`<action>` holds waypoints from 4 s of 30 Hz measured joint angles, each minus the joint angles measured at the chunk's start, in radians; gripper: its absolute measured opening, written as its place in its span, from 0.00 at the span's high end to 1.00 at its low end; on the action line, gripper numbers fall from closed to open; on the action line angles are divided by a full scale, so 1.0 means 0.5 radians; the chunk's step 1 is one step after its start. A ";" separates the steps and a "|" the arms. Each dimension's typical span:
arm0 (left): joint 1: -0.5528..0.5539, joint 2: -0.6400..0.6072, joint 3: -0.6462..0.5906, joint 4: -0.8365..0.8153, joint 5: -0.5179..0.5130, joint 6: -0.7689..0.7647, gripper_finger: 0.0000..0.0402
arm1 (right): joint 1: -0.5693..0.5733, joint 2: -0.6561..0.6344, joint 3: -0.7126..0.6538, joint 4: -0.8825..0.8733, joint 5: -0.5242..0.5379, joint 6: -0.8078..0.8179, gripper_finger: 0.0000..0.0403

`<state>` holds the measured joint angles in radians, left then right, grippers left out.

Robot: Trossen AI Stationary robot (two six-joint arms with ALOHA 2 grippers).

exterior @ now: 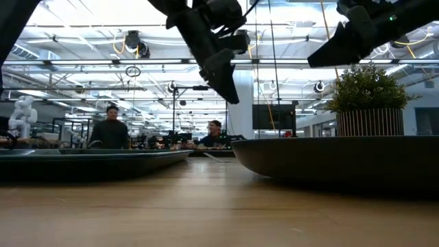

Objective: Pick and place plate/cup/fork/spoon on tray
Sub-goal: Put the orange fork on the black tray

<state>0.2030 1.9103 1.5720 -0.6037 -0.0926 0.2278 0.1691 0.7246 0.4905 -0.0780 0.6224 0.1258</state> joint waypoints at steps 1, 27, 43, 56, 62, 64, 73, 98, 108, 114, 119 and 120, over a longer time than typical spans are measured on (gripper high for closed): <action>0.022 0.001 0.020 0.010 0.039 0.034 0.41 | -0.001 0.000 0.007 0.000 -0.005 -0.015 0.47; 0.144 0.767 0.944 -0.729 0.321 0.453 0.41 | -0.057 0.000 0.016 0.013 -0.050 -0.090 0.47; 0.082 0.861 0.924 -0.672 0.376 0.483 0.41 | -0.066 0.000 0.015 0.081 -0.052 -0.128 0.47; 0.157 0.942 0.925 -0.692 0.453 0.460 0.41 | -0.066 0.000 0.014 0.092 -0.101 -0.128 0.47; 0.135 0.982 0.924 -0.689 0.453 0.484 0.41 | -0.066 0.000 0.014 0.086 -0.100 -0.134 0.47; 0.136 0.983 0.925 -0.673 0.457 0.483 0.41 | -0.066 0.000 0.014 0.090 -0.100 -0.134 0.47; 0.136 0.994 0.925 -0.638 0.463 0.483 0.46 | -0.066 0.000 0.014 0.091 -0.098 -0.139 0.47; 0.126 1.063 0.934 -0.650 0.448 0.528 0.66 | -0.065 0.001 0.014 0.089 -0.095 -0.178 0.47; 0.122 1.066 0.934 -0.644 0.415 0.550 0.94 | -0.065 0.000 0.014 0.089 -0.095 -0.179 0.47; 0.090 1.052 0.965 -0.665 0.312 0.544 0.94 | -0.065 0.000 0.014 0.088 -0.095 -0.179 0.47; 0.090 1.067 1.104 -0.781 0.167 0.582 0.94 | -0.065 0.000 0.014 0.089 -0.095 -0.179 0.47; 0.095 1.062 1.125 -0.796 0.146 0.582 0.94 | -0.065 0.000 0.014 0.088 -0.095 -0.179 0.47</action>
<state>0.2507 2.4414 2.1345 -1.0017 -0.0195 0.5188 0.1364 0.7246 0.4973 -0.0341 0.5751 0.0364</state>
